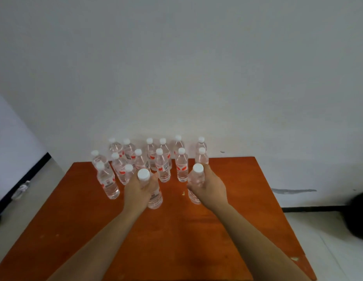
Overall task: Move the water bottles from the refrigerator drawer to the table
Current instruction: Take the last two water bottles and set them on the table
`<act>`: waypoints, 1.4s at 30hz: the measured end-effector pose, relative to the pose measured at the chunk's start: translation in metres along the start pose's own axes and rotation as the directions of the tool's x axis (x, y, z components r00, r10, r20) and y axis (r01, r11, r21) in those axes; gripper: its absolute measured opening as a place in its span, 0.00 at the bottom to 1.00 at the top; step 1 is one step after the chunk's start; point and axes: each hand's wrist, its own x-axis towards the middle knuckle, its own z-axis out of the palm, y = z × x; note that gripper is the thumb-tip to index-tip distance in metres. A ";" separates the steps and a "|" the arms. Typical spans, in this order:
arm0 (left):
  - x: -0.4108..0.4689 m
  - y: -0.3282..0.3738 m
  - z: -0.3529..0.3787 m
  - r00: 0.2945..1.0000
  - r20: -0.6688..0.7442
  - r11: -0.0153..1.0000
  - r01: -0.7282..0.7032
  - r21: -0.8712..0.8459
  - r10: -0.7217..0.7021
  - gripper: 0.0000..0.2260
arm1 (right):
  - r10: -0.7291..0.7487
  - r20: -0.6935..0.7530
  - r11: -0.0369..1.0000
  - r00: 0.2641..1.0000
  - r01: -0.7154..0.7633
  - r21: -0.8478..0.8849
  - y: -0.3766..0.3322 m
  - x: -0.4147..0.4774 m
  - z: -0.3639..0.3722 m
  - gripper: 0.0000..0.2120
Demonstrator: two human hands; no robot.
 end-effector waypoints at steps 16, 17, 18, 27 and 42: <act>0.169 -0.159 0.045 0.918 0.385 0.995 0.075 0.070 -0.096 0.17 | 0.338 0.050 0.941 0.940 -0.337 -0.023 -0.012 0.118 0.163 0.30; 0.170 -0.161 0.049 0.907 0.409 0.995 0.081 0.060 -0.098 0.18 | 0.352 0.046 0.936 0.935 -0.351 -0.026 -0.013 0.119 0.166 0.29; 0.169 -0.164 0.053 0.894 0.433 0.994 0.093 0.060 -0.110 0.18 | 0.362 0.043 0.932 0.931 -0.361 -0.027 -0.012 0.120 0.169 0.29; 0.165 -0.182 0.063 0.850 0.485 0.974 0.226 0.017 -0.206 0.15 | 0.446 0.063 0.895 0.893 -0.445 -0.037 0.004 0.116 0.187 0.33; 0.170 -0.151 0.042 0.878 0.457 0.987 0.160 0.000 -0.142 0.24 | 0.388 0.086 0.921 0.917 -0.386 -0.044 0.000 0.087 0.153 0.43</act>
